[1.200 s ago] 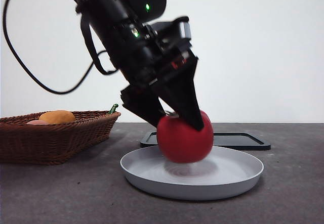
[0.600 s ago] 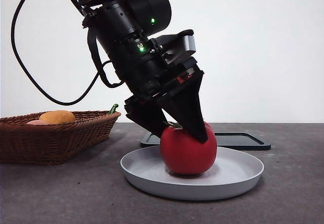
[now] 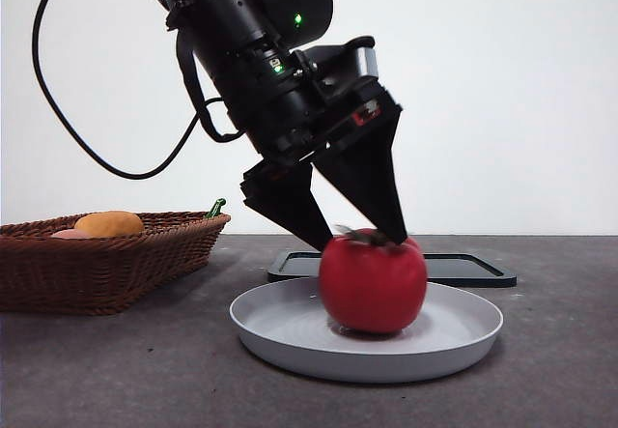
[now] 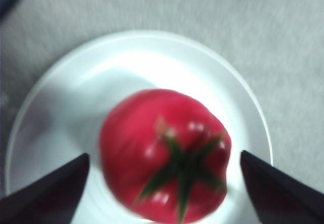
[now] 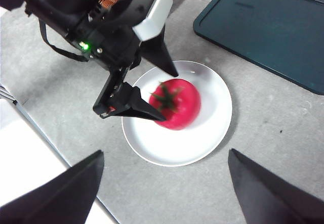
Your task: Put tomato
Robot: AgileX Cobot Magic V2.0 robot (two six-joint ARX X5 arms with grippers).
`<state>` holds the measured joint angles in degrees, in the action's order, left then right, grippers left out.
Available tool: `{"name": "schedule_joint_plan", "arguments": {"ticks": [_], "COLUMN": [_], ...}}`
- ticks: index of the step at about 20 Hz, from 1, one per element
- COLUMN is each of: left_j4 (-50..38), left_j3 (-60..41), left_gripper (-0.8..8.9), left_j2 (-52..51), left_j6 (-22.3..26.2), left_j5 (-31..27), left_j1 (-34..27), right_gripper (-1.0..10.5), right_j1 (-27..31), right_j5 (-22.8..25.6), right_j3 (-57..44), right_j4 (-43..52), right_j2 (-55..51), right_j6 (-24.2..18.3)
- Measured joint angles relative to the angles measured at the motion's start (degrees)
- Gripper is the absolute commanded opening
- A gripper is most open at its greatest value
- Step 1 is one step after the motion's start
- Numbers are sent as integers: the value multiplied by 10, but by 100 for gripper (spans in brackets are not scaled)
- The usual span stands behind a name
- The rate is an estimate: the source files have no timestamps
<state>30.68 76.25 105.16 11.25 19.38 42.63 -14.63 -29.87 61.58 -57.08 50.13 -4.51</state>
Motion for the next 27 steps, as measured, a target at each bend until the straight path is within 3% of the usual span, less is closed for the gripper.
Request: {"name": "schedule_joint_plan", "arguments": {"ticks": [9, 22, 27], "left_j4": [23, 94, 173], "left_j3": [0, 0, 1], "left_gripper": [536, 536, 535], "left_j2": [-17, -294, -369], "left_j6": [-2, -32, -32], "left_j5": [-1, 1, 42], "left_j1": [-23, -194, -264], "right_gripper": [391, 391, 391], "right_j1": [0, 0, 0], "right_j5": [0, 0, 0], "right_j3": [0, 0, 0], "right_j4": [0, 0, 4], "right_j2": [0, 0, 0], "right_j6": [0, 0, 0]}}
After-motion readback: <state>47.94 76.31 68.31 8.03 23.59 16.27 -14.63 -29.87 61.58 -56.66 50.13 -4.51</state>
